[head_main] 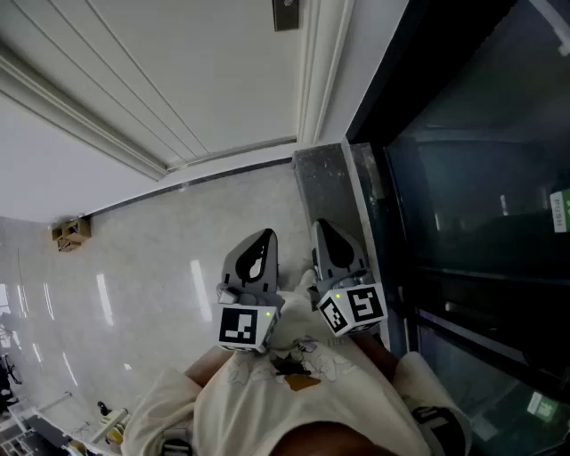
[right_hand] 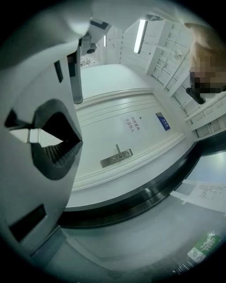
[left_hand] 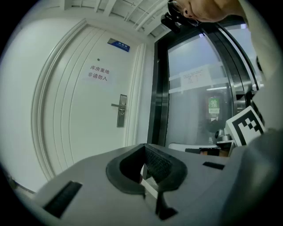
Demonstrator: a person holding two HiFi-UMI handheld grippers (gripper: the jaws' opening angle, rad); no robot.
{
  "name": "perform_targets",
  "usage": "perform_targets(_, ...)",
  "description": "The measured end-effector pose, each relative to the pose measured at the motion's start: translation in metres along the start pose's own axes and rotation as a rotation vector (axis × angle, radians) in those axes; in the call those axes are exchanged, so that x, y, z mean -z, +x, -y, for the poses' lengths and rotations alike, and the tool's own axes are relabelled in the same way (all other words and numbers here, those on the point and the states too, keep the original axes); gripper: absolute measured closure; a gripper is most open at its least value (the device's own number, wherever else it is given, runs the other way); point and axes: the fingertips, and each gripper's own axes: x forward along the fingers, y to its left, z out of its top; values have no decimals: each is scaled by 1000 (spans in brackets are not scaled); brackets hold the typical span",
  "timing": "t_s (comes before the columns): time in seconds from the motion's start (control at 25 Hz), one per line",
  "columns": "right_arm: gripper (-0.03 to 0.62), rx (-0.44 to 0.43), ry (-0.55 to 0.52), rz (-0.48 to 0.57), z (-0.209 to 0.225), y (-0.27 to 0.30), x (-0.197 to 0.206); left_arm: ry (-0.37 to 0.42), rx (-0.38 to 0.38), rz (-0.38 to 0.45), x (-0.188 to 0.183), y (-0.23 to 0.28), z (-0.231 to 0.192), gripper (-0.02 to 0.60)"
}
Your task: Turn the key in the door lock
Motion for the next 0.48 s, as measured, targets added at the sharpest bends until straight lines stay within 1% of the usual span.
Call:
perform_targets(0.28,588,12,19,-12,22,-14,-4,15,10,7,2,9,29,575)
perform_targets(0.4,586,0,41,-5,35,-20,-5,-3,6,7,4,12,42,575)
perform_targets(0.48,586,-21,47,-3,42,-22,-3,-15,-5,15,9,16,43,575)
